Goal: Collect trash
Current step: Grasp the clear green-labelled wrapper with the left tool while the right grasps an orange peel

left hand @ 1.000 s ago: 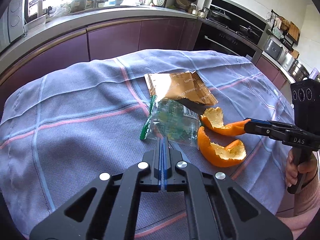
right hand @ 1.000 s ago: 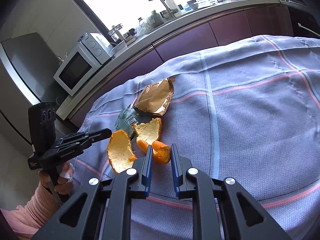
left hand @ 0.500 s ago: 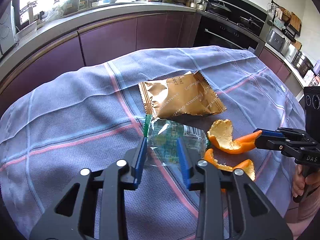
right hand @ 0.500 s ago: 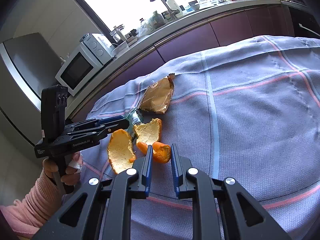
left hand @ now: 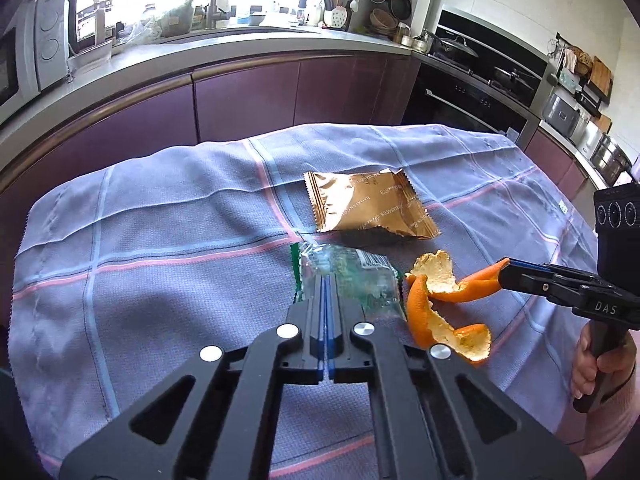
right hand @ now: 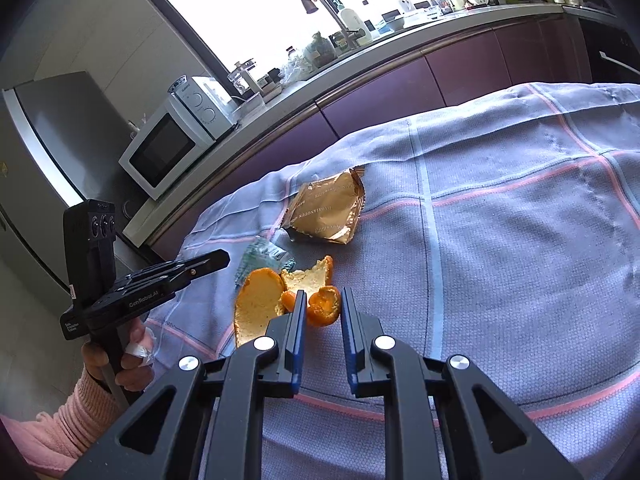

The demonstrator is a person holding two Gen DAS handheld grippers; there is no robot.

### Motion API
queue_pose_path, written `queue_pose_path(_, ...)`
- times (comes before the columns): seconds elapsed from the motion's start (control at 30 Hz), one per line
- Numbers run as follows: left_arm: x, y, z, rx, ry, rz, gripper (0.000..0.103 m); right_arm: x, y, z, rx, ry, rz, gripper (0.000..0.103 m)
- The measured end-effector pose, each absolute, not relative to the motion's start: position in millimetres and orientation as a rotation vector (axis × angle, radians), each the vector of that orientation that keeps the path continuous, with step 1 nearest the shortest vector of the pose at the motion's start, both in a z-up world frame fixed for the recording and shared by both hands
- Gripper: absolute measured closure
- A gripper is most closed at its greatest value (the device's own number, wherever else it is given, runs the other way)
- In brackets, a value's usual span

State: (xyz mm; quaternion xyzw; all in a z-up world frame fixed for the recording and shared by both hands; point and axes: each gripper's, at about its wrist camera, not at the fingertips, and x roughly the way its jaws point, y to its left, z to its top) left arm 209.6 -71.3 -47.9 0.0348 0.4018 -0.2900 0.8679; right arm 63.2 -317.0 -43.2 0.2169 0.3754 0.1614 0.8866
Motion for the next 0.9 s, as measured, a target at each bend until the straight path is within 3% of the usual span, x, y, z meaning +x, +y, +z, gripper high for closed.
queue_pose_path(0.27,195.9,-42.6,-32.3,0.019,0.813,-0.595,0.102,60.4,-314.2,-29.7,0.442,0.741,0.339,0.089)
queue_pose_path(0.37,198.2,-46.8,-37.4,0.031,0.829,-0.604,0.097,57.8,-315.5,-27.9,0.444,0.734,0.33,0.089)
queue_pose_path(0.5,208.8,-63.5,-45.7,0.068,0.855,-0.613,0.063,57.7,-319.2,-30.4,0.454,0.74,0.321,0.089)
queue_pose_path(0.57,217.1,-74.1,-51.3,0.089,0.872,-0.616,0.061,57.3,-319.9,-31.9,0.459,0.742,0.321,0.089)
queue_pose_path(0.67,229.5,-89.8,-63.0,0.123,0.92,-0.613,0.047,58.2,-320.9,-34.6,0.465,0.747,0.321,0.089)
queue_pose_path(0.83,231.4,-105.9,-77.3,0.183,0.948,-0.638,0.046,59.8,-321.0,-39.1,0.47,0.751,0.325,0.089)
queue_pose_path(0.9,225.9,-110.4,-77.9,0.211,0.933,-0.638,0.055,61.0,-321.8,-40.8,0.476,0.753,0.328,0.089)
